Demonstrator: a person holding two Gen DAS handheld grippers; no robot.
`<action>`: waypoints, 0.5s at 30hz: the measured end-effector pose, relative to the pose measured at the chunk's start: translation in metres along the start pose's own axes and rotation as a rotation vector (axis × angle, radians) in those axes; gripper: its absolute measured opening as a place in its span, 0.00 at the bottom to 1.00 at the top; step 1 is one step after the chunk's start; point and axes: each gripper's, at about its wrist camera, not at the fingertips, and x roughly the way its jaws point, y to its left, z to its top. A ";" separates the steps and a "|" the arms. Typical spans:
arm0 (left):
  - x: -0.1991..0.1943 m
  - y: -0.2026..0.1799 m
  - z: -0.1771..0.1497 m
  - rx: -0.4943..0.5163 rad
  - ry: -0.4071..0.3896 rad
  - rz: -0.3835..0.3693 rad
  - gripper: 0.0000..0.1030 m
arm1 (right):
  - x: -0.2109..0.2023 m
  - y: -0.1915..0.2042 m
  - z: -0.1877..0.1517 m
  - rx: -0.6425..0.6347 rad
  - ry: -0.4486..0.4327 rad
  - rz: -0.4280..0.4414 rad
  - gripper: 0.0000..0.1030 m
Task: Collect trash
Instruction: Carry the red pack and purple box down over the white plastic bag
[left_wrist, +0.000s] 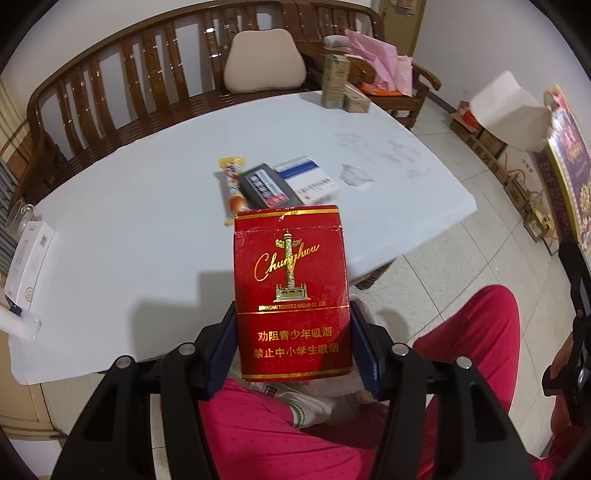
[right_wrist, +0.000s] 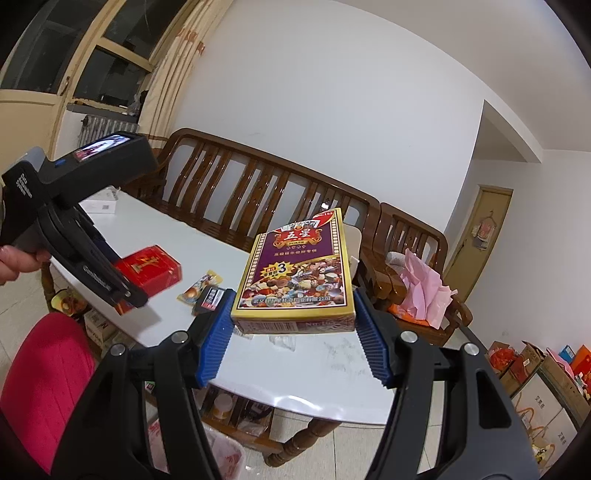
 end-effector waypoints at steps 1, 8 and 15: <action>0.000 -0.004 -0.004 0.003 0.002 -0.009 0.53 | -0.003 0.001 -0.002 -0.003 0.002 0.002 0.60; 0.013 -0.021 -0.026 0.002 0.036 -0.040 0.53 | -0.020 0.011 -0.015 0.000 0.035 0.037 0.60; 0.033 -0.032 -0.045 -0.011 0.077 -0.050 0.53 | -0.027 0.021 -0.035 -0.001 0.091 0.050 0.60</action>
